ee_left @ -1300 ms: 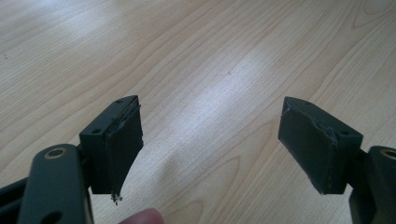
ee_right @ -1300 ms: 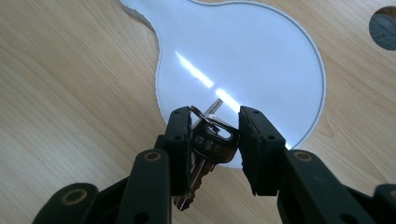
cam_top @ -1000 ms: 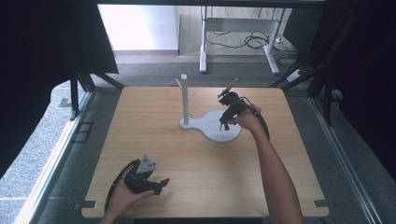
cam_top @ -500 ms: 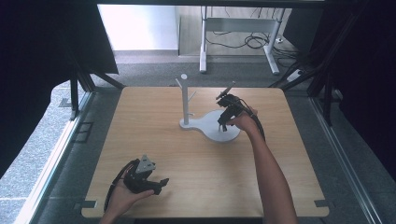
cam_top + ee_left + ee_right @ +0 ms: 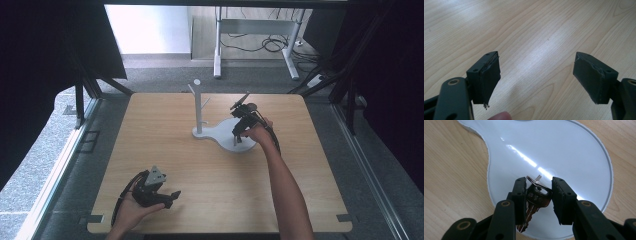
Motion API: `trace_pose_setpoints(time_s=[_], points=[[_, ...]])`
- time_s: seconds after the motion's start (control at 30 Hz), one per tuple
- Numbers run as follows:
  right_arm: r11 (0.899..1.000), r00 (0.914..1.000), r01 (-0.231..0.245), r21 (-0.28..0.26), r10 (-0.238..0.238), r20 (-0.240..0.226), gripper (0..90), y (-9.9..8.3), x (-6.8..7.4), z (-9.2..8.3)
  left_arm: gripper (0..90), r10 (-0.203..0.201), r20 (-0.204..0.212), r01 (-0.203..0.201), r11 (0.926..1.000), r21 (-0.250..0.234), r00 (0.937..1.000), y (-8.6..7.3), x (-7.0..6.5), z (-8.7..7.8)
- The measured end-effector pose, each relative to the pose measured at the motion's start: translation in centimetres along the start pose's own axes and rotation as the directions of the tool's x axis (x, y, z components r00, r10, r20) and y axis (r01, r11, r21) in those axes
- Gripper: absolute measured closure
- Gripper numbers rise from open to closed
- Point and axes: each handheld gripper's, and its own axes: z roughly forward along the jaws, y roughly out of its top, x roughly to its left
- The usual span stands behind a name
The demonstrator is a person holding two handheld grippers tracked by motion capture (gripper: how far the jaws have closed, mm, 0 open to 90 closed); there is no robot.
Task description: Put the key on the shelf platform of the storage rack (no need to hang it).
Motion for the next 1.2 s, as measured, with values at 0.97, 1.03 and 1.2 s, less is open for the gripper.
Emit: trace_pose_setpoints(time_s=[0.97,1.03,1.2], points=[[0.999,0.9995,-0.024,0.040,0.023,0.021,65.0,0.0,-0.1,3.1,22.1,-0.007,-0.002,0.007,1.0000,-0.006,1.0000,-0.1,0.2,-0.1],[0.999,0.9995,-0.023,0.038,0.023,0.022,63.6,0.0,0.0,3.1,22.1,-0.006,-0.001,0.006,0.9999,-0.008,1.0000,-0.1,0.2,-0.1],[1.000,0.9992,-0.017,0.013,0.017,0.035,51.6,0.1,0.3,2.3,22.1,-0.008,0.001,0.008,0.9999,-0.012,1.0000,0.0,0.2,-0.3]])
